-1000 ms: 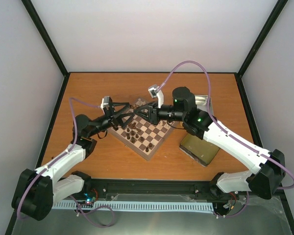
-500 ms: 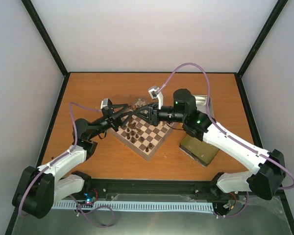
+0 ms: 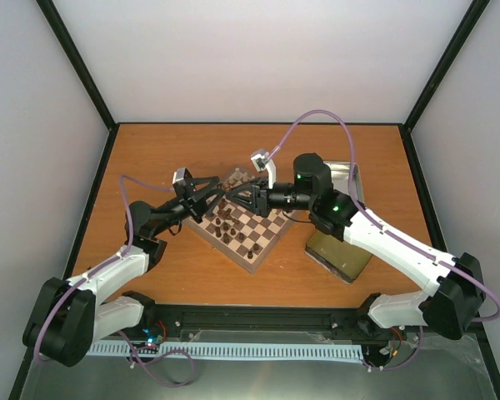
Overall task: Set up the chess pieces on the board
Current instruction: Pick up the chess piece from the chessboard.
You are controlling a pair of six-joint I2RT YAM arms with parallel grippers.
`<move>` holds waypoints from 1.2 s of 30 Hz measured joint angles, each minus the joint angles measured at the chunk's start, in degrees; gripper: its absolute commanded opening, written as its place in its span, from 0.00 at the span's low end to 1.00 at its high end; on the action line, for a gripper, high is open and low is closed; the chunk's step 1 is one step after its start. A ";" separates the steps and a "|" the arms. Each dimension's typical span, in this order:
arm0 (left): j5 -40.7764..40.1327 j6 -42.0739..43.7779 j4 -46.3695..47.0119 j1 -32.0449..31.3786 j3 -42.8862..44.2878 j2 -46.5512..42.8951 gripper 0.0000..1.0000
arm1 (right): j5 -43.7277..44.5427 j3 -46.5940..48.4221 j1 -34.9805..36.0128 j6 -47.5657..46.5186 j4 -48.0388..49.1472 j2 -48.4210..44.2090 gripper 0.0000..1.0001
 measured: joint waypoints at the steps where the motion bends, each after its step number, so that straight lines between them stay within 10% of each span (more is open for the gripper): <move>1: -0.02 -0.07 0.02 -0.02 0.00 0.00 0.38 | -0.02 0.00 0.00 -0.02 0.15 0.07 0.14; 27: -0.42 2.25 -0.81 -0.02 2.80 -1.57 0.00 | 0.07 -1.75 0.00 0.00 2.27 0.83 0.14; 36: -5.55 31.87 -29.88 -0.04 11.43 -10.14 0.01 | 4.00 -1.90 0.00 -1.66 -6.14 0.72 0.13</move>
